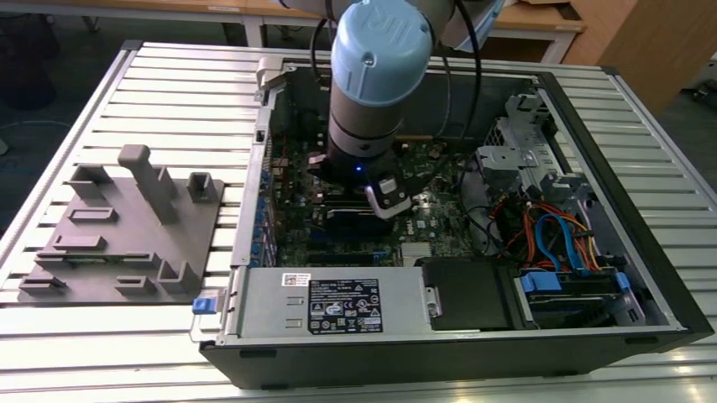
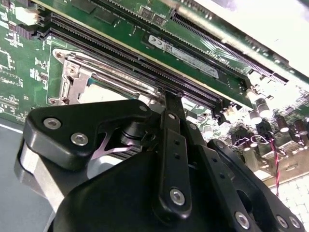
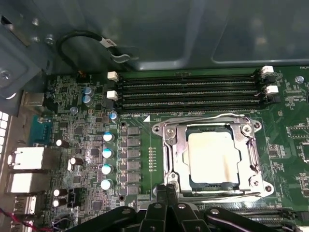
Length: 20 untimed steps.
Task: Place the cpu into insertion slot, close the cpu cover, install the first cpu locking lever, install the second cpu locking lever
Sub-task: 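Install the second cpu locking lever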
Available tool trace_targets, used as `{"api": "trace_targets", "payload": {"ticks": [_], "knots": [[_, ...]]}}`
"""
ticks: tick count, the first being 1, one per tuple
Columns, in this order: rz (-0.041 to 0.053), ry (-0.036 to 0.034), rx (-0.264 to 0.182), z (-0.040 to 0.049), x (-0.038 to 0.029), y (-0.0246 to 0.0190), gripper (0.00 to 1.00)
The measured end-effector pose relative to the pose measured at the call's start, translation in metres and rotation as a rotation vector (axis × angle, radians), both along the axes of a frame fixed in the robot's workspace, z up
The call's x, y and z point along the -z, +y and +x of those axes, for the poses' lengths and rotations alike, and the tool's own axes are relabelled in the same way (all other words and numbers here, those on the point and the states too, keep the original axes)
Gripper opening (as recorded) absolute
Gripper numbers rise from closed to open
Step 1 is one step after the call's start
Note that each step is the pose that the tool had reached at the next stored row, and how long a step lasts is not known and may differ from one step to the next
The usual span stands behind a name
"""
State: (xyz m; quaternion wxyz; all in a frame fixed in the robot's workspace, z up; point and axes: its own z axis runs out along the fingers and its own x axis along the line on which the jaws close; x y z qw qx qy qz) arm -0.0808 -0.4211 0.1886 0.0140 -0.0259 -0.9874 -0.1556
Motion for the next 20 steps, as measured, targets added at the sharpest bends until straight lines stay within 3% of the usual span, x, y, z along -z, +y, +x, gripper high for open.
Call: {"api": "trace_targets", "payload": {"ticks": [7, 14, 20], "knots": [[0.0055, 0.0, 0.0, -0.0031, -0.0004, 0.0015, 0.1], [0.0139, -0.0002, 0.0, -0.004, -0.0131, 0.0016, 0.1], [0.0155, -0.0002, 0.0, -0.0042, -0.0143, 0.0016, 0.1]]}}
